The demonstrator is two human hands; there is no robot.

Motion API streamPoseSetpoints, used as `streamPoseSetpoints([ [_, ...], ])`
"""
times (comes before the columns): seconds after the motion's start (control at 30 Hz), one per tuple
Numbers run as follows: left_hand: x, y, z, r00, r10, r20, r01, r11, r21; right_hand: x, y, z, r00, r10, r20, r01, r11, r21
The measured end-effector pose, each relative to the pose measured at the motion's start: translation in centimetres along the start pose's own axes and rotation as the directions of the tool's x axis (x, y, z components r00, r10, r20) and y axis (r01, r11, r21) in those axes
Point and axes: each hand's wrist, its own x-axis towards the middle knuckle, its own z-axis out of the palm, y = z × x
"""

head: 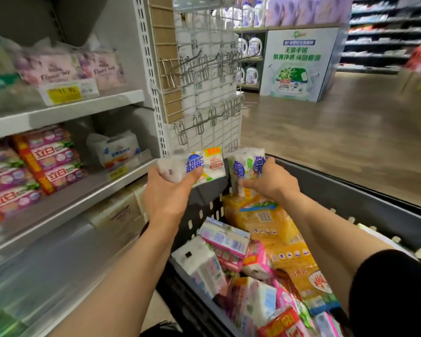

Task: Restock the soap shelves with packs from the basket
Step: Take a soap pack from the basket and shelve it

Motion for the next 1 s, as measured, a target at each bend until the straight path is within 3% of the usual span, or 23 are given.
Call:
streamPoseSetpoints([
  [0.1, 0.1, 0.2, 0.1, 1.000, 0.004, -0.013, -0.003, 1.000, 0.030, 0.3, 0.0, 0.1, 0.999, 0.039, 0.019, -0.039, 0.999, -0.004],
  [0.2, 0.0, 0.3, 0.2, 0.999, 0.030, -0.021, -0.029, 0.998, 0.060, -0.3, 0.1, 0.1, 0.997, 0.022, -0.072, -0.019, 0.999, 0.038],
  [0.3, -0.1, 0.2, 0.1, 0.999, 0.034, -0.014, -0.034, 0.999, 0.042, -1.8, 0.5, -0.3, 0.984, -0.023, -0.176, 0.066, 0.969, 0.240],
  [0.4, -0.7, 0.6, -0.7, 0.999, -0.009, 0.031, 0.011, 0.997, -0.083, -4.3, -0.6, -1.5, 0.977, -0.126, -0.172, 0.206, 0.756, 0.621],
  [0.5, -1.7, 1.1, -2.8, 0.993, -0.071, 0.099, 0.104, 0.917, -0.386, -6.5, -2.8, -3.5, 0.962, -0.252, -0.107, 0.240, 0.587, 0.773],
  [0.57, -2.5, 1.5, -5.9, 0.995, -0.051, 0.090, 0.089, 0.871, -0.484, -7.8, -4.7, -4.2, 0.944, -0.324, -0.056, 0.229, 0.525, 0.820],
  [0.67, -3.8, 1.5, -11.9, 1.000, 0.001, 0.029, 0.013, 0.872, -0.490, -9.9, -7.9, -4.2, 0.912, -0.409, -0.014, 0.250, 0.531, 0.809],
  [0.87, -7.9, 0.3, -29.5, 0.984, 0.044, -0.172, -0.090, 0.960, -0.265, -17.0, -19.0, 1.5, 0.822, -0.545, 0.168, 0.245, 0.604, 0.759],
  [1.0, -12.5, -2.0, -42.2, 0.931, -0.020, -0.364, -0.041, 0.986, -0.160, -24.6, -27.6, 6.7, 0.663, -0.697, 0.273, 0.375, 0.626, 0.684],
])
